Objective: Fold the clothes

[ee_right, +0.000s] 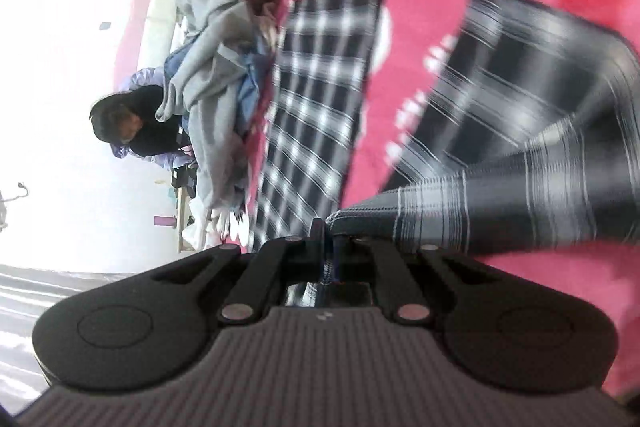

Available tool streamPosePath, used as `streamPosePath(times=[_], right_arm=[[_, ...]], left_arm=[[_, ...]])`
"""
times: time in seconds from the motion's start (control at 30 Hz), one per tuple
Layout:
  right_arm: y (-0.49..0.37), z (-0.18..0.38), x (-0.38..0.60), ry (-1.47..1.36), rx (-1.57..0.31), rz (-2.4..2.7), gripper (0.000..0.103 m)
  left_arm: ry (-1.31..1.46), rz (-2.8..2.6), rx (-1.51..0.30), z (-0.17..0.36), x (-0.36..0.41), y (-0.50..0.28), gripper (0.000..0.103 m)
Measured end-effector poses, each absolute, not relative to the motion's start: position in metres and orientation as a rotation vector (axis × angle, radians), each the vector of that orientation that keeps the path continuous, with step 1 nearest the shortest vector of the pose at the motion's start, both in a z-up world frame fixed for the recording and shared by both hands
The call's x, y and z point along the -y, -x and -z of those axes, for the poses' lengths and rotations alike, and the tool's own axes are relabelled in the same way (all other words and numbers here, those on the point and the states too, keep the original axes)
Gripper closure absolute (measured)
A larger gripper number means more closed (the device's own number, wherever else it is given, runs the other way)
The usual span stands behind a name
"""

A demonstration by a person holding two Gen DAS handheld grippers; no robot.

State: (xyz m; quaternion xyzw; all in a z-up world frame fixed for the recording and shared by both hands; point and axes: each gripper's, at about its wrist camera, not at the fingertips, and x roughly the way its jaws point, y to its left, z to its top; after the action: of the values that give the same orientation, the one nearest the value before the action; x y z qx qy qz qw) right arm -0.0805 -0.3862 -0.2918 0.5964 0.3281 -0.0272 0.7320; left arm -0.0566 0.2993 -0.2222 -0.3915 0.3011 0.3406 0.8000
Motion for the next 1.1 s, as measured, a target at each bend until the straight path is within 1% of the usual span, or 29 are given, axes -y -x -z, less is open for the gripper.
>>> streamPosePath(times=[0.3, 0.67, 0.93, 1.1], right_arm=[[-0.006, 0.275, 0.38, -1.225, -0.718, 0.097, 0.101], [-0.121, 0.276, 0.364, -1.106, -0.727, 0.12, 0.101], [-0.177, 0.283, 0.362, -1.089, -0.739, 0.082, 0.101], [-0.207, 0.292, 0.364, -1.073, -0.779, 0.052, 0.101]], left_arm=[[0.876, -0.661, -0.635, 0.231, -0.33, -0.009, 0.097], [0.875, -0.633, -0.699, 0.276, -0.37, -0.092, 0.097], [0.861, -0.666, -0.692, 0.284, -0.372, -0.116, 0.097], [0.864, -0.72, -0.691, 0.291, -0.372, -0.125, 0.097]])
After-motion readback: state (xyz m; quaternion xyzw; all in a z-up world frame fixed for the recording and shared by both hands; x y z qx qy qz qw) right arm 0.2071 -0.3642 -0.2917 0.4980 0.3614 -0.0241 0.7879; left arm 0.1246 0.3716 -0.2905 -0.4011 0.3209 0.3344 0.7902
